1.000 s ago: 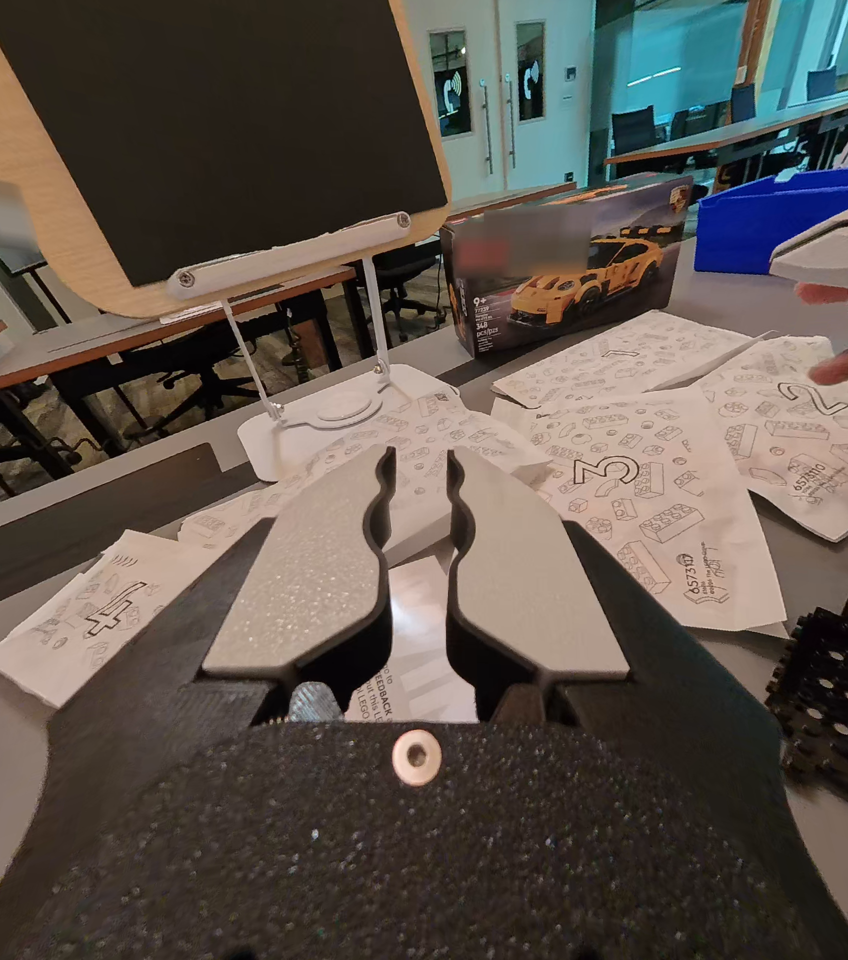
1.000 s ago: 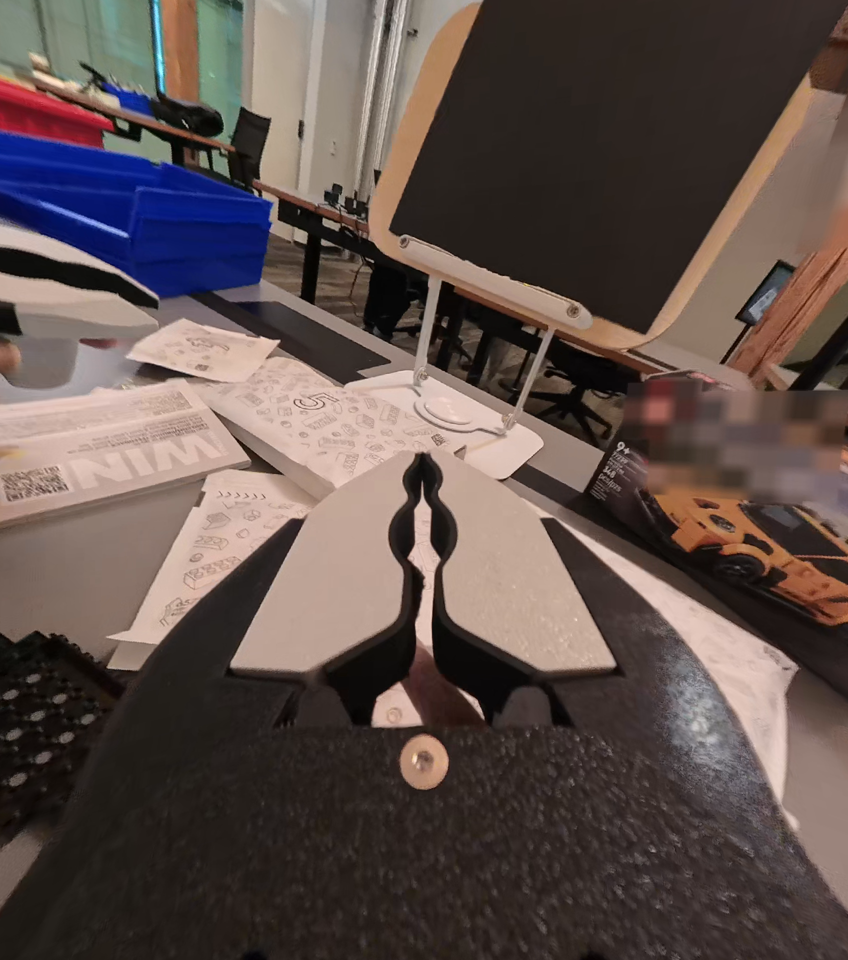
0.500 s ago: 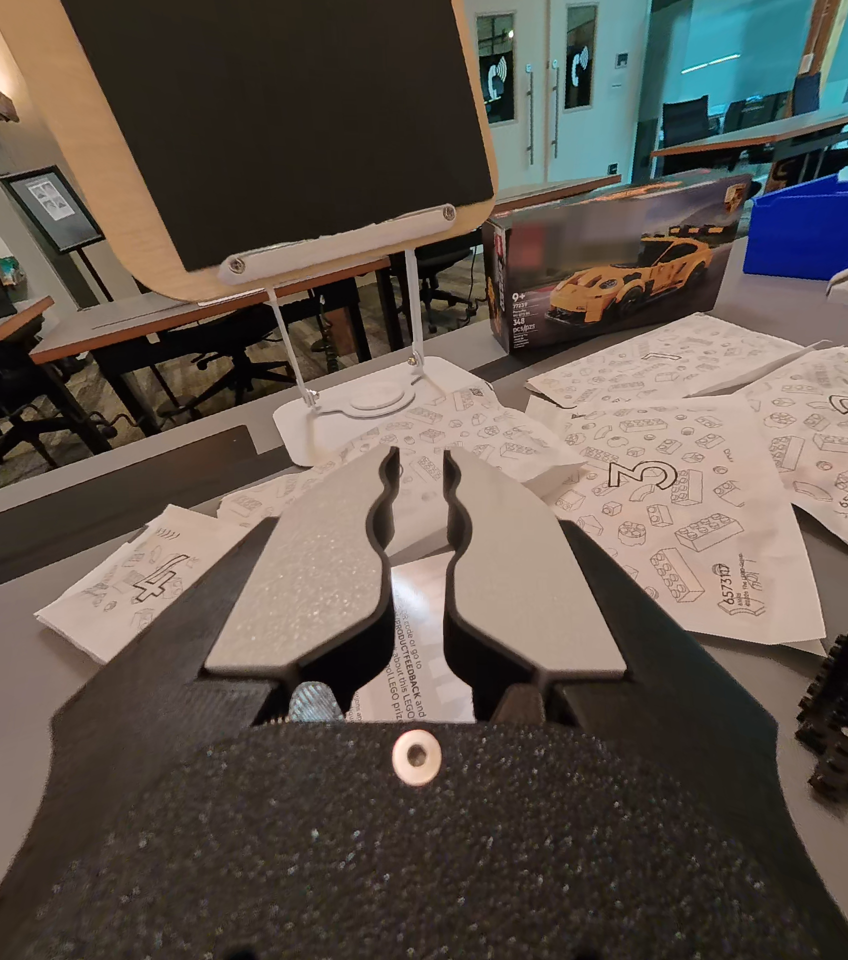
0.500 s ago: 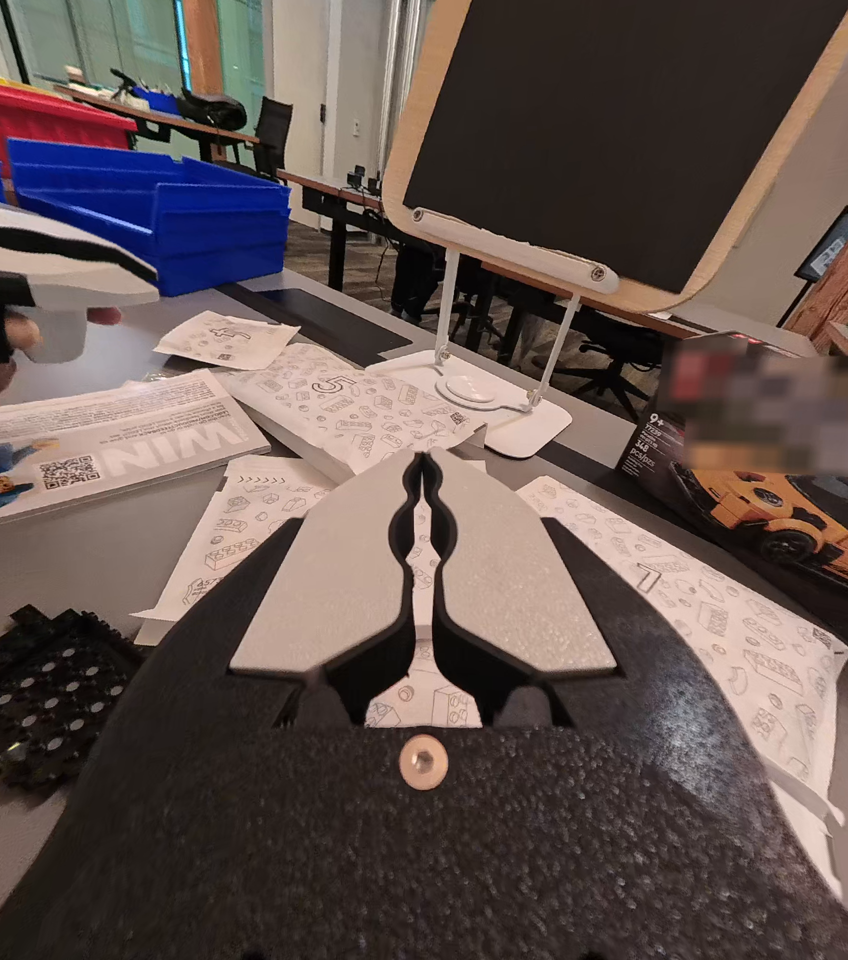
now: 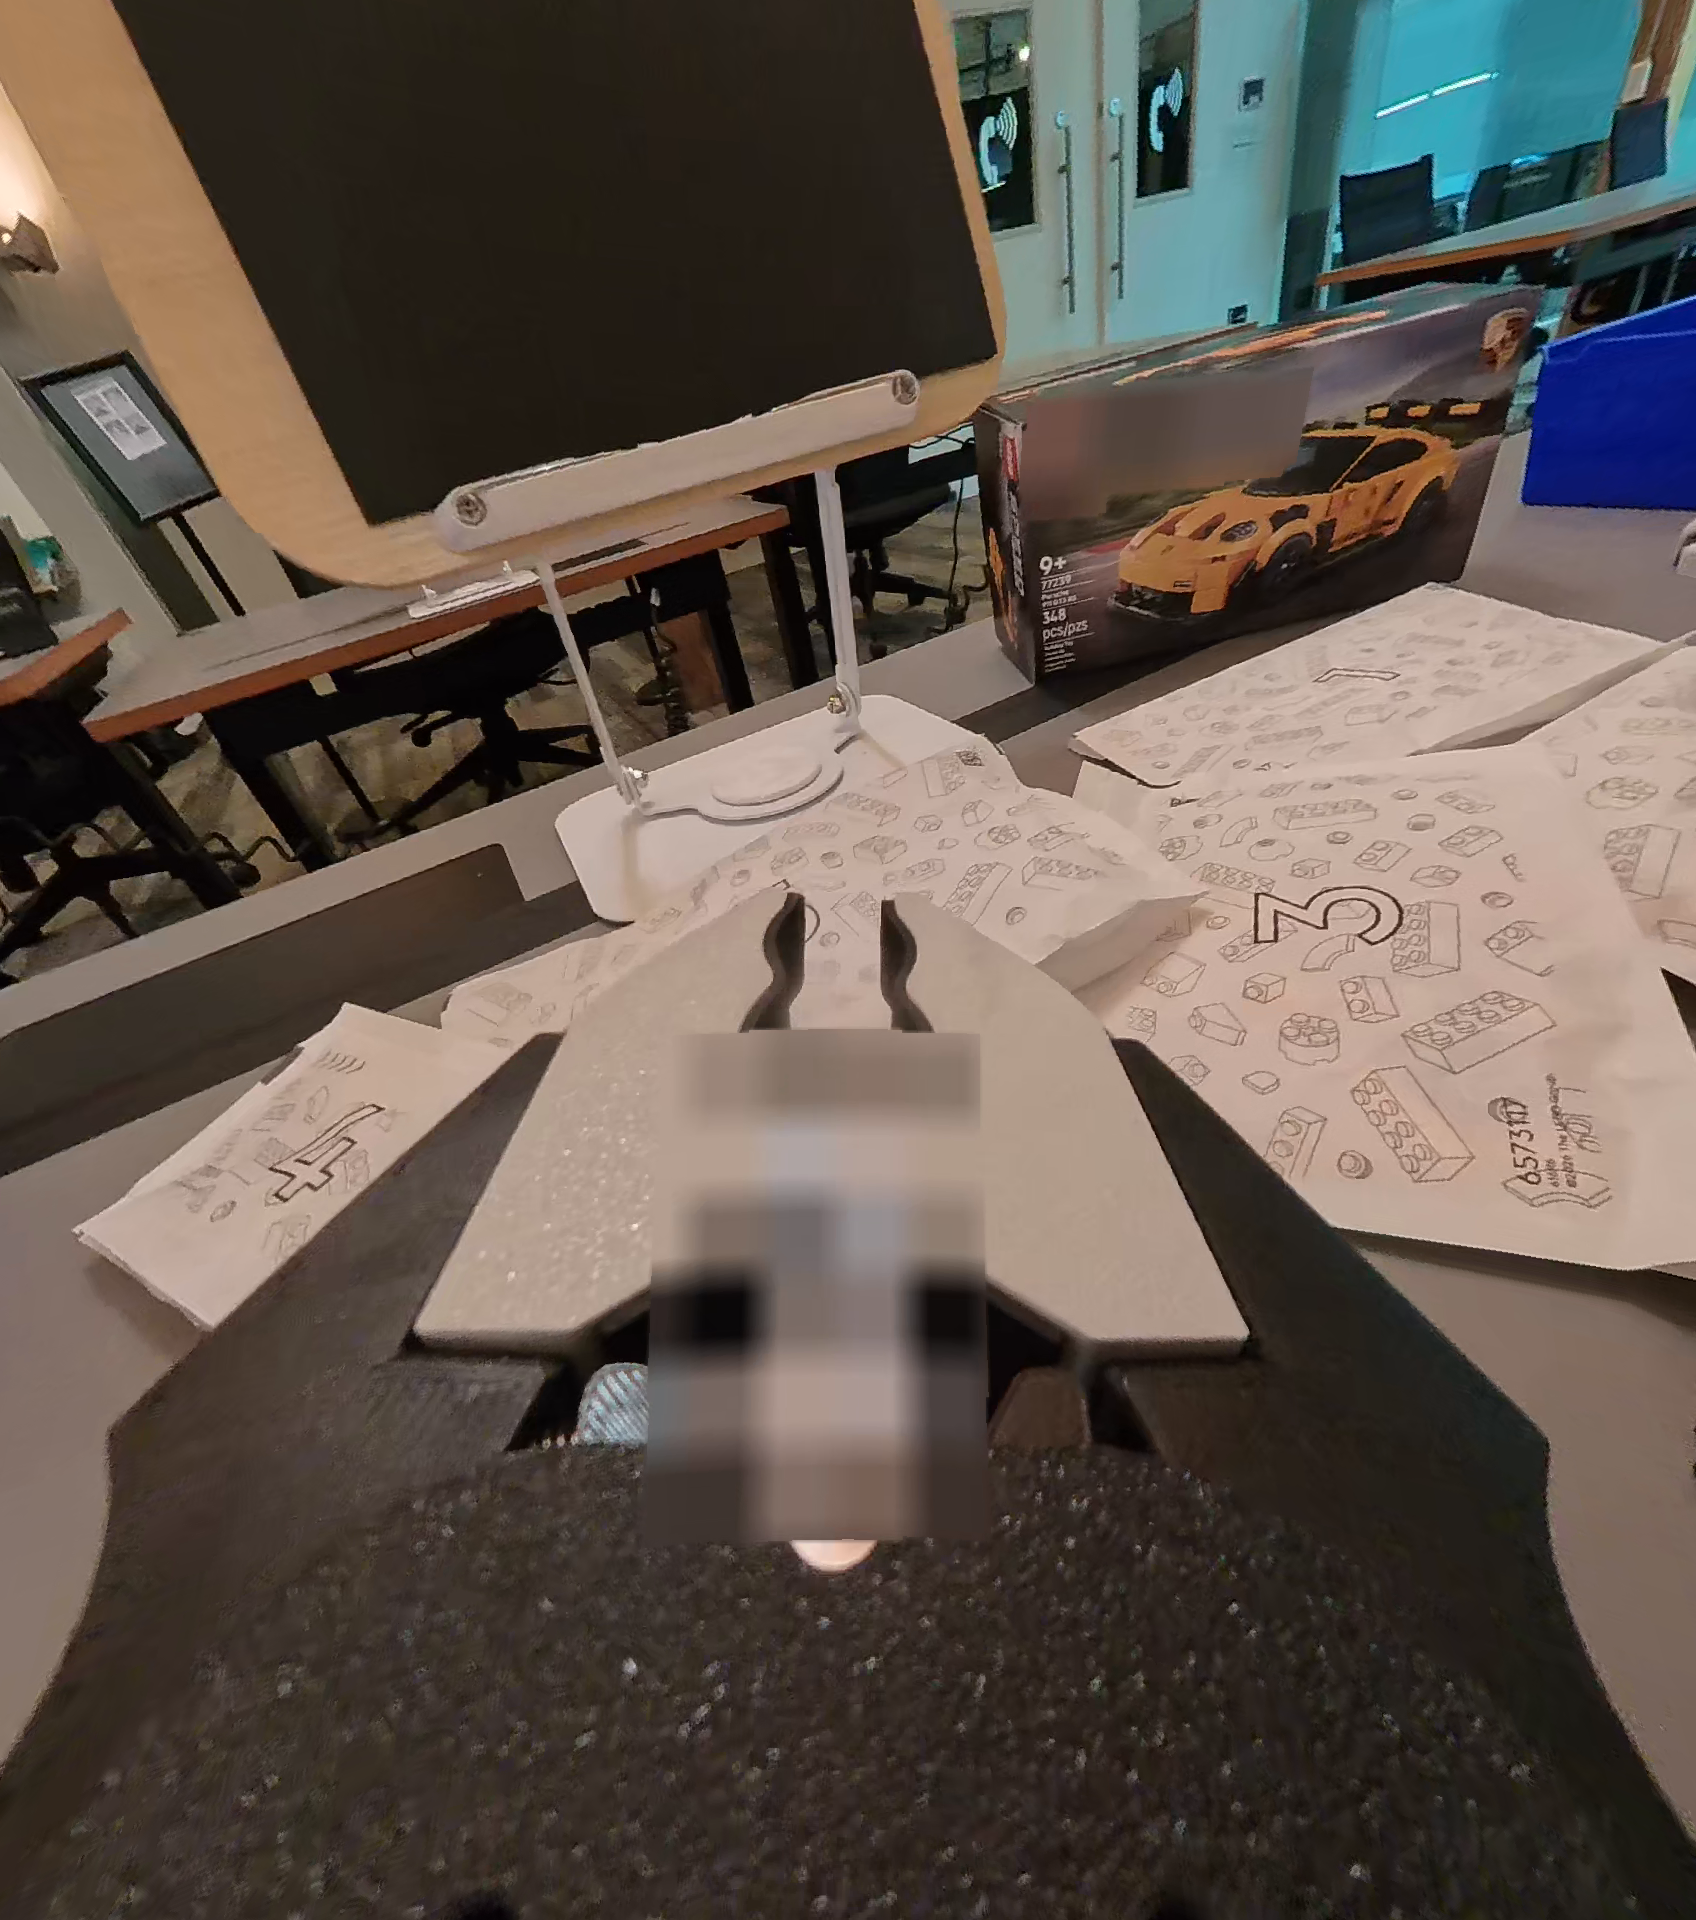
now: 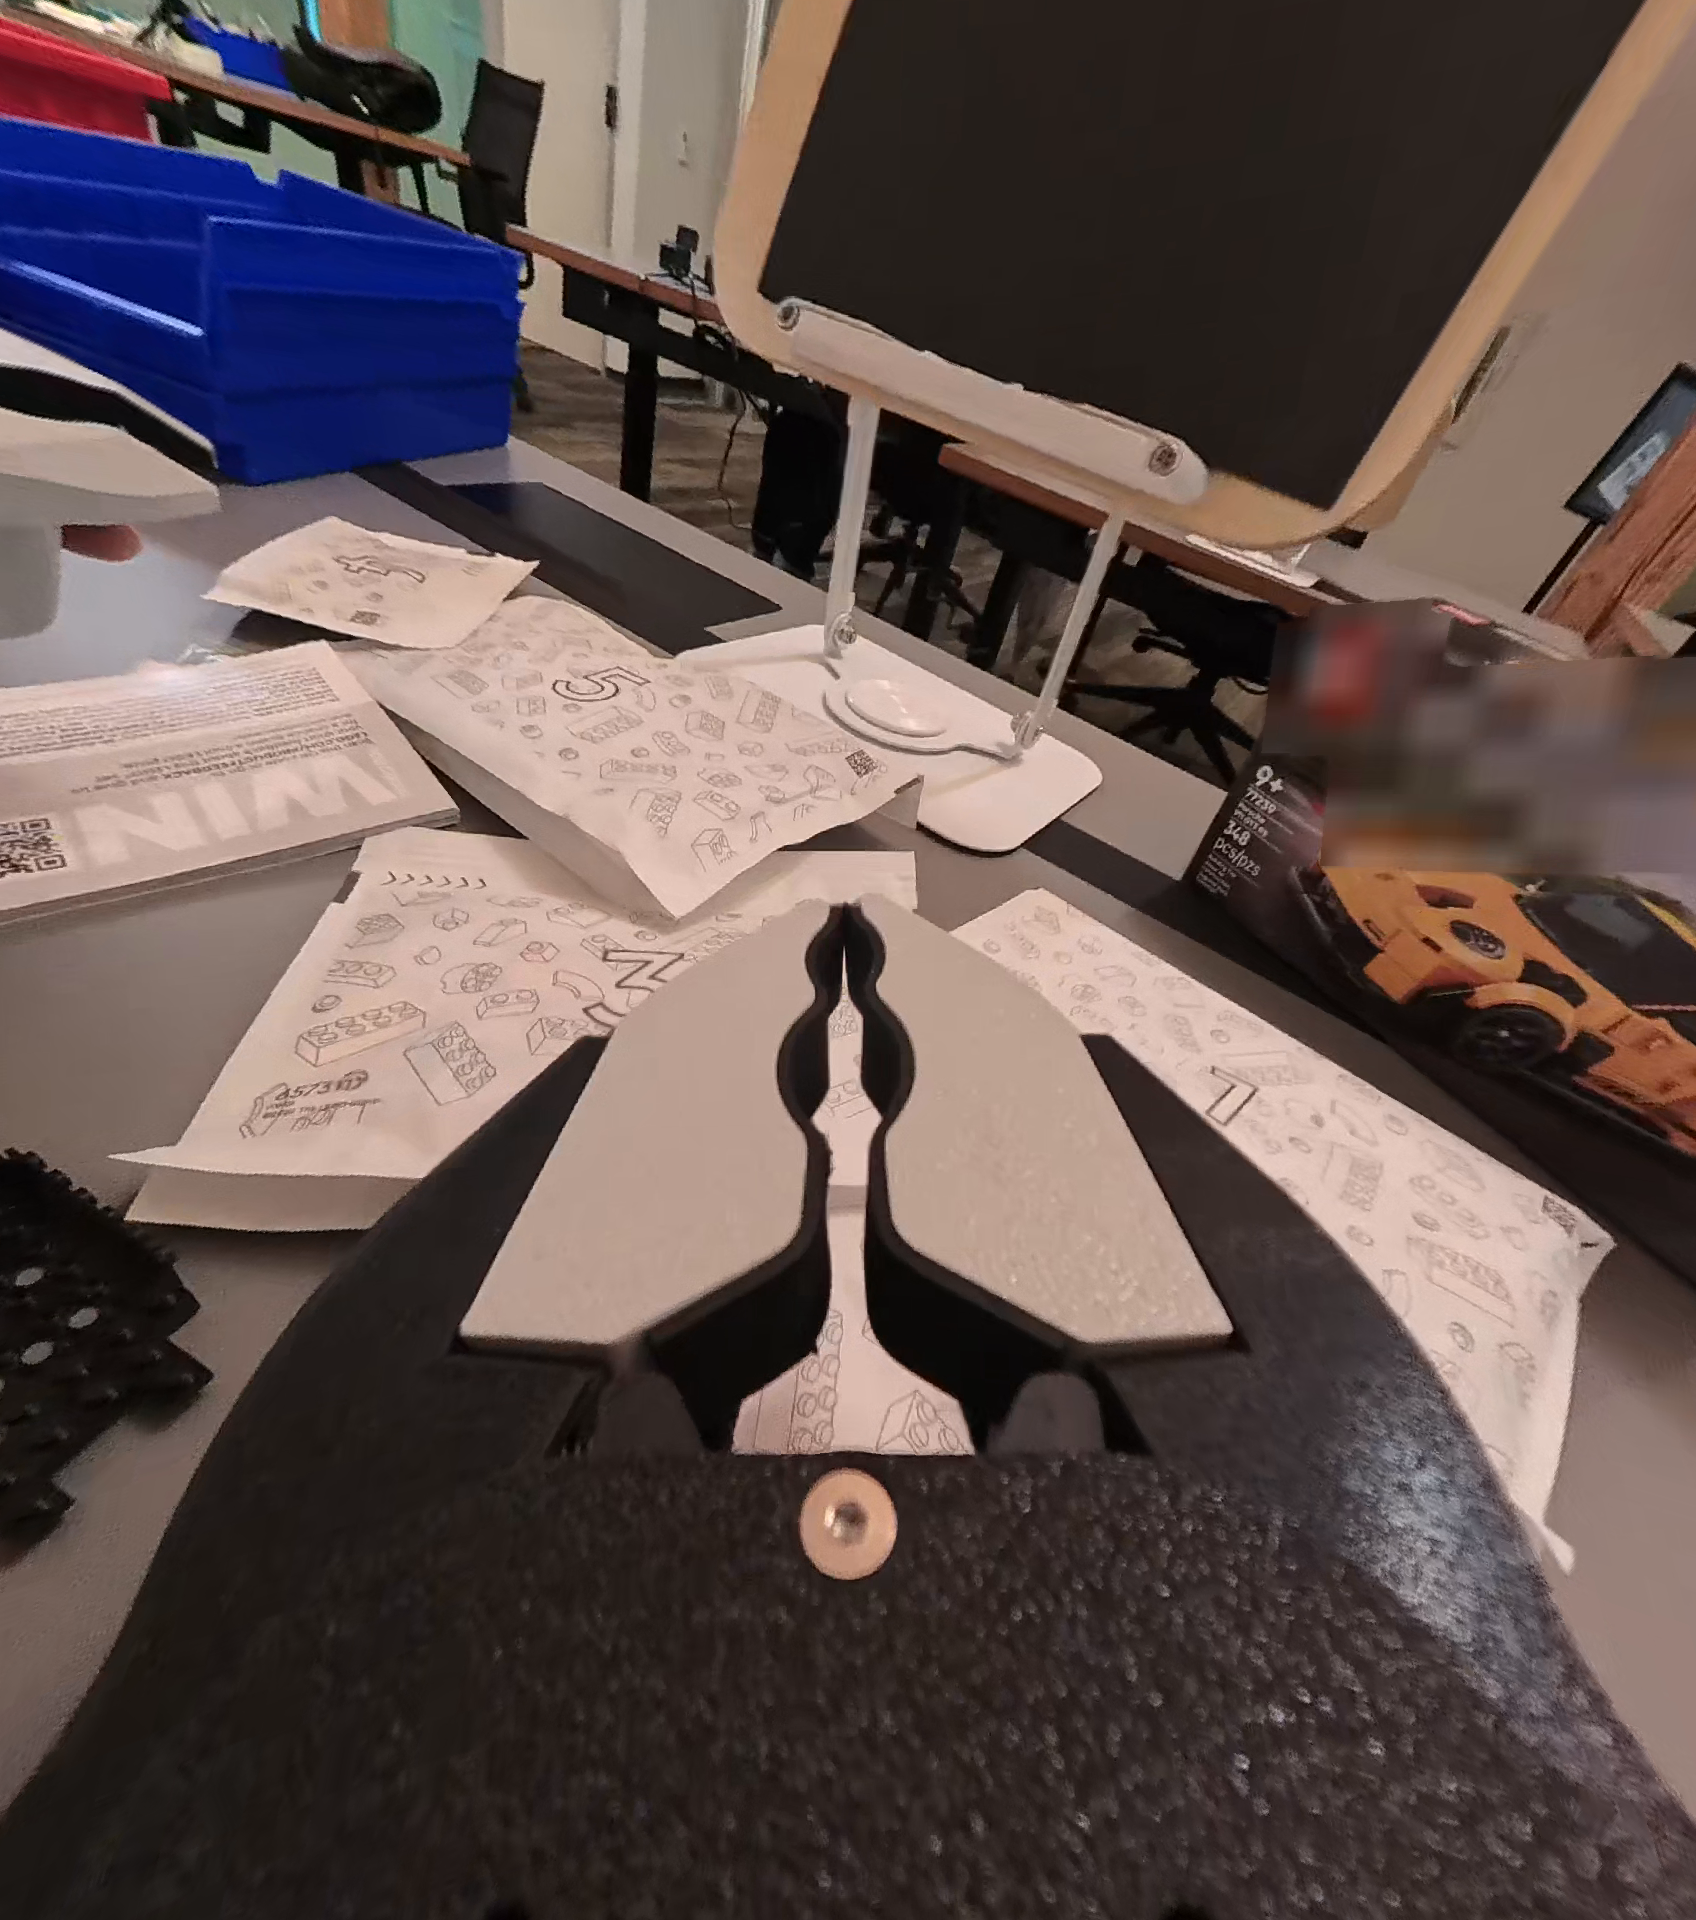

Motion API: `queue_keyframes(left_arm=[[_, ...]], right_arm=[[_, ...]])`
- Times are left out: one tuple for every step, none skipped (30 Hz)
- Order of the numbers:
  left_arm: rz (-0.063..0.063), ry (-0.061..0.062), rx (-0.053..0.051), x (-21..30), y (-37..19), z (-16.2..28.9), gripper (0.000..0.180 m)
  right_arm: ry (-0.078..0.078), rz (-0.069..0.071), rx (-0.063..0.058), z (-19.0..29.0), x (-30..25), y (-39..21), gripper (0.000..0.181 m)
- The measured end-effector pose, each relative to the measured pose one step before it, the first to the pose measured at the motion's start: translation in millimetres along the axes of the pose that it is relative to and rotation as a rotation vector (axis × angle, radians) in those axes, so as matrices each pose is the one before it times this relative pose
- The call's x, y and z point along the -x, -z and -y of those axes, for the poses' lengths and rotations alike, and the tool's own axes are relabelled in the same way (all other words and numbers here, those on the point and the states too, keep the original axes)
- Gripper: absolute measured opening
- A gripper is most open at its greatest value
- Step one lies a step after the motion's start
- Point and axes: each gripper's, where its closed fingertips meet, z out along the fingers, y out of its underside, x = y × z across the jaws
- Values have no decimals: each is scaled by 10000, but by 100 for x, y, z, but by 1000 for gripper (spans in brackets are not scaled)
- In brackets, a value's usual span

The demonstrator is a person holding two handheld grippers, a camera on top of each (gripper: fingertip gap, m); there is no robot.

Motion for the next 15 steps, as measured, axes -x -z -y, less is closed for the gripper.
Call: queue_keyframes(left_arm=[[1, -83, -71, -183, 83, 254, 13], [27, -98, -86, -184, 126, 335, 13], [83, -116, -67, -107, 159, 367, 12], [118, -120, -86, -58, 198, 447, 11], [64, -94, -145, -76, 245, 624, 10], [39, -38, -163, -72, 285, 748, 9], [34, 8, -112, -202, 283, 630, 8], [17, 46, -44, -238, 297, 542, 8], [42, 104, -56, -223, 373, 491, 8], [58, 161, -105, -239, 463, 465, 8], [31, 194, -62, -291, 499, 277, 8], [6, 204, 35, -308, 516, 41, 7], [3, 193, 72, -328, 515, -90, 7], [-18, 193, 70, -321, 532, -191, 7], [-92, 174, 160, -364, 495, -402, 7]], right_arm=[[42, -165, -6, 144, -63, 19, 0], [24, -128, 21, 169, -22, 21, 0], [11, -173, -54, 340, -97, 147, 0], [26, -255, -78, 364, -232, 183, 0], [43, -262, -80, 425, -239, 194, 0], [2, -218, -89, 532, -140, 236, 0], [-71, -172, -53, 542, -59, 157, 0], [-124, -132, -77, 637, 64, 391, 0], [-87, -56, -139, 721, 253, 458, 0], [-74, -45, -92, 605, 298, 460, 0], [-90, -23, -55, 440, 353, 450, 0], [-111, -19, -44, 252, 336, 444, 0], [-137, -13, -4, 6, 283, 487, 0], [-148, 28, 26, -141, 323, 506, 0], [-155, 21, 51, -248, 267, 499, 0]])
